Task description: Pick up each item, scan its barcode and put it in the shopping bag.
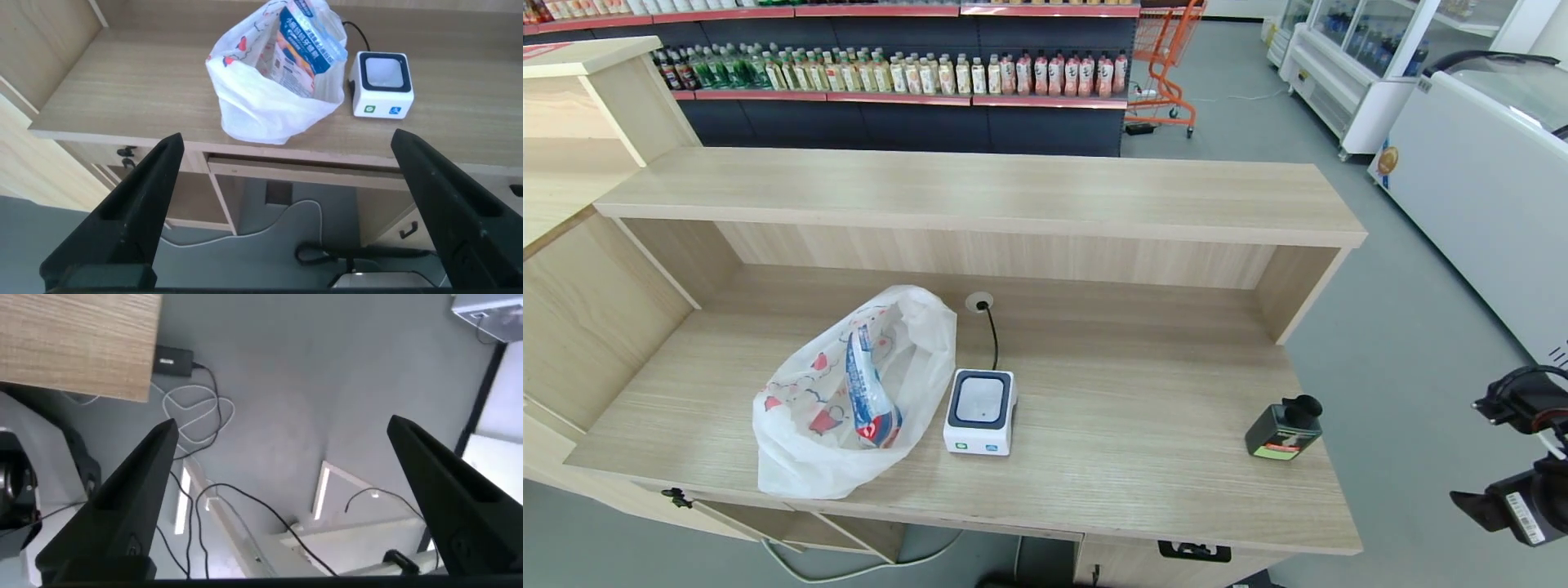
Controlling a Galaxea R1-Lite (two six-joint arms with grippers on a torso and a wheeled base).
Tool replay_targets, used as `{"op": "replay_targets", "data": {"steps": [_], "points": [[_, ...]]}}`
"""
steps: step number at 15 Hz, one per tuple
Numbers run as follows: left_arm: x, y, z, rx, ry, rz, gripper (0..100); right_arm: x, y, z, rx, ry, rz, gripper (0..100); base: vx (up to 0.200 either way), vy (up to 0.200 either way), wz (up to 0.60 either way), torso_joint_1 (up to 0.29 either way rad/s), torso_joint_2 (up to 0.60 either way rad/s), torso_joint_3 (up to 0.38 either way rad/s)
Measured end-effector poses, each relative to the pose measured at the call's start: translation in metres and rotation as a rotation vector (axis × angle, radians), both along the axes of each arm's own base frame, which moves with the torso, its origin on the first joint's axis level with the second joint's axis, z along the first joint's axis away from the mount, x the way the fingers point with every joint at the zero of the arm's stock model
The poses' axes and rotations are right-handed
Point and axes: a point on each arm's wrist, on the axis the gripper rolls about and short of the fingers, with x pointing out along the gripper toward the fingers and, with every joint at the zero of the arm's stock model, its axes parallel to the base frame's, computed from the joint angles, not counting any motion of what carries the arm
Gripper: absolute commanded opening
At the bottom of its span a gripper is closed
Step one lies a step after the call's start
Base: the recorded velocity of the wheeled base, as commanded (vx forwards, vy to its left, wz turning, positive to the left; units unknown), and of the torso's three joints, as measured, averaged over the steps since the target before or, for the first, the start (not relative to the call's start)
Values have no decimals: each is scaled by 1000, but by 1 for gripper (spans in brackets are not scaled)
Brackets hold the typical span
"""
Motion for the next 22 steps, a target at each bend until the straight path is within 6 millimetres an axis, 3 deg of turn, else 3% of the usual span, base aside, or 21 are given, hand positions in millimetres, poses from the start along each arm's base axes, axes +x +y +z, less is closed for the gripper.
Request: {"op": "replay_targets", "data": {"steps": [8,22], "points": [[0,0,0,0,0,0,100,47,23,-16,26,21,196,100,0,0,0,0,0,0],[0,0,0,0,0,0,100,98,23,-51,96,43,465,100,0,0,0,0,0,0]]}}
